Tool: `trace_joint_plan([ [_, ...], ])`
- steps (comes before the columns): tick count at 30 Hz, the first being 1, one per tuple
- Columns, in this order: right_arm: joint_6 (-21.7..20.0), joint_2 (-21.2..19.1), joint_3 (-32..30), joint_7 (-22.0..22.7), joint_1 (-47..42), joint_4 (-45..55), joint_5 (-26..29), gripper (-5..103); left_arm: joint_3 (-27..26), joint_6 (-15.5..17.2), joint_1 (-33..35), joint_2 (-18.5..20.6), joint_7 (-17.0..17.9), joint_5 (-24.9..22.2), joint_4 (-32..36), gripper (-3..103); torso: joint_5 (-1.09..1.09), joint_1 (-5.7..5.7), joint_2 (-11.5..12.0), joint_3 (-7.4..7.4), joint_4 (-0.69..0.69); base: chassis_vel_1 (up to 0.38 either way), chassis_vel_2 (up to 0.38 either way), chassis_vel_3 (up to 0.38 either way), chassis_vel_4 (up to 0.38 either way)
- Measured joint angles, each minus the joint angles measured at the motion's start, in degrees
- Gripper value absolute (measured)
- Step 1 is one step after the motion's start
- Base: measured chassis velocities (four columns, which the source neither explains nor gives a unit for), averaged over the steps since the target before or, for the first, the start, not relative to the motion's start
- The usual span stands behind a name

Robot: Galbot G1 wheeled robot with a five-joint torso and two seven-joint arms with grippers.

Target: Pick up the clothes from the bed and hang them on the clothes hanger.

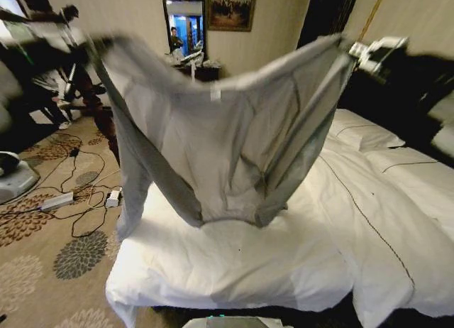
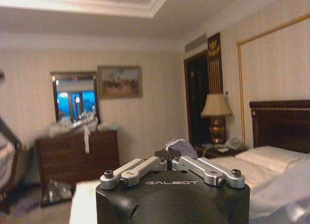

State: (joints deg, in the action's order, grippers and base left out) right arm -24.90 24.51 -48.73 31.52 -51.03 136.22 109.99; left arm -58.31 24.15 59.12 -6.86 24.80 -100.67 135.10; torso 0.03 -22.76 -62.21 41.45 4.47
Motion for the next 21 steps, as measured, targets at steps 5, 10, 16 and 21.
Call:
trace_joint_plan([
  [5, 0.4, 4.0, 2.0, -1.4, -7.6, 2.3, -7.5, 0, 6.9, -0.4, 0.0, -5.2, 0.6, 6.8, 1.7, 0, -0.06, 0.00, 0.0, 0.01, 0.00, 0.000, 0.000, 0.000, 0.000],
  [10, 0.9, 3.3, 1.4, -1.2, -4.0, 1.2, -5.5, 0, 4.2, -1.5, -3.5, -0.3, -0.1, 3.3, -0.3, 0, -0.03, 0.00, 0.0, 0.01, 0.00, 0.000, 0.000, 0.000, 0.000],
  [16, 1.0, -0.4, 1.1, 0.0, 9.1, -3.4, 1.9, 0, -3.6, -3.3, -7.4, 14.8, -2.9, -7.5, -9.3, 0, -0.01, 0.00, 0.0, 0.00, -0.03, 0.000, 0.000, 0.000, 0.000],
  [21, 0.9, -2.5, 1.6, 0.2, 14.7, -6.0, 5.7, 0, -10.7, -5.0, -4.9, 23.8, -3.8, -12.4, -16.5, 0, -0.04, -0.01, 0.0, 0.00, -0.02, 0.000, 0.000, 0.000, 0.000],
])
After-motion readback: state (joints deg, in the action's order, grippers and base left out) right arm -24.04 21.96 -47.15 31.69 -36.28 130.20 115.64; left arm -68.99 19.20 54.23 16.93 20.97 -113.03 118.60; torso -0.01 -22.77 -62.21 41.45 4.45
